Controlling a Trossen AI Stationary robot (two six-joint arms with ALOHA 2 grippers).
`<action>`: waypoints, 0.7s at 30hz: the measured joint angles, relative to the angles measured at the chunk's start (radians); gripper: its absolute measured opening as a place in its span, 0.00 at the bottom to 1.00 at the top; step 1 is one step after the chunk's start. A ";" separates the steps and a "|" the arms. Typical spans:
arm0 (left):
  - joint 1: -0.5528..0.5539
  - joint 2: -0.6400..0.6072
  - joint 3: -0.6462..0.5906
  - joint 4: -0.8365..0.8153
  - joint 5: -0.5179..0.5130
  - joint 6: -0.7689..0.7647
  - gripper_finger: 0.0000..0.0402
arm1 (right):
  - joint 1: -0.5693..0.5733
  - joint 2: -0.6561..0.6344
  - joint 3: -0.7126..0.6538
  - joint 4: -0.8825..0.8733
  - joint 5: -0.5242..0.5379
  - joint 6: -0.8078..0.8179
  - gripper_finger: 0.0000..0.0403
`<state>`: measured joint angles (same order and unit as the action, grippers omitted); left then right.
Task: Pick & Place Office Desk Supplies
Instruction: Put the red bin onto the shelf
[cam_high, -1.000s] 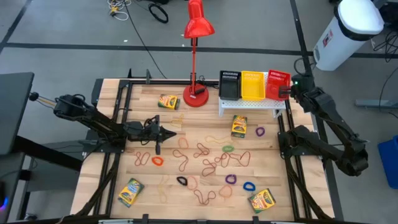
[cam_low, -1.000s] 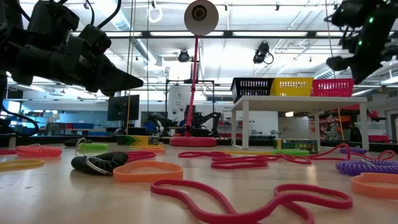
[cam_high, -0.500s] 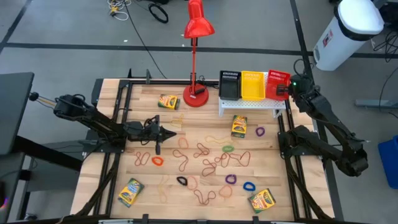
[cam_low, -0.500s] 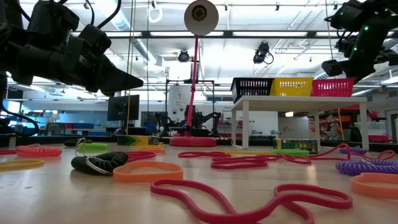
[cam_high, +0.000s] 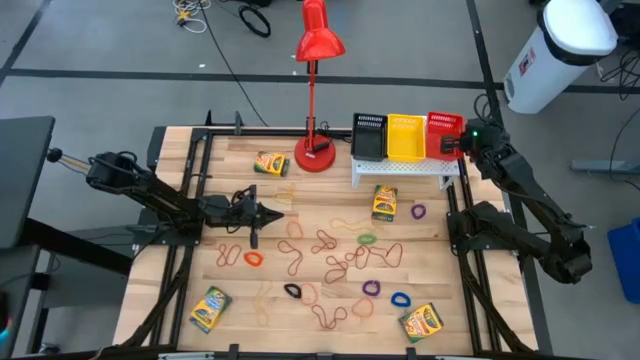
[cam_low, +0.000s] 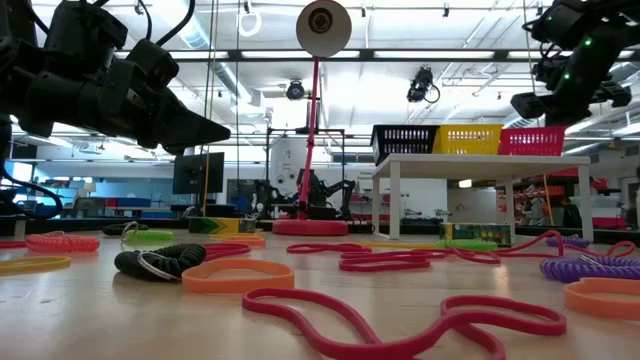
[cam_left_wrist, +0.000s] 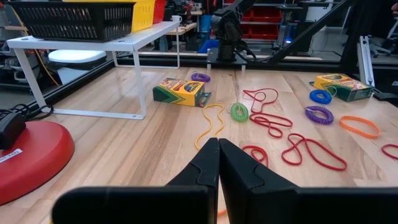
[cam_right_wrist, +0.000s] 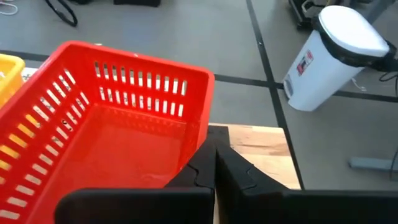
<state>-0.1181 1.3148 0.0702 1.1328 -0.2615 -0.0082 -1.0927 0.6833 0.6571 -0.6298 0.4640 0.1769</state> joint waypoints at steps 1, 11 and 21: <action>0.000 0.000 0.000 0.000 0.000 0.000 0.03 | 0.000 0.000 0.000 0.001 -0.003 -0.002 0.00; 0.000 0.000 0.000 0.000 0.000 0.000 0.03 | 0.000 -0.017 0.000 0.001 -0.001 -0.047 0.01; 0.000 0.000 0.000 0.000 0.000 0.000 0.03 | 0.000 -0.167 0.001 -0.020 -0.068 -0.054 0.01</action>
<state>-0.1181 1.3148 0.0702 1.1328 -0.2615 -0.0082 -1.0927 0.5164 0.6582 -0.6501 0.3960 0.1226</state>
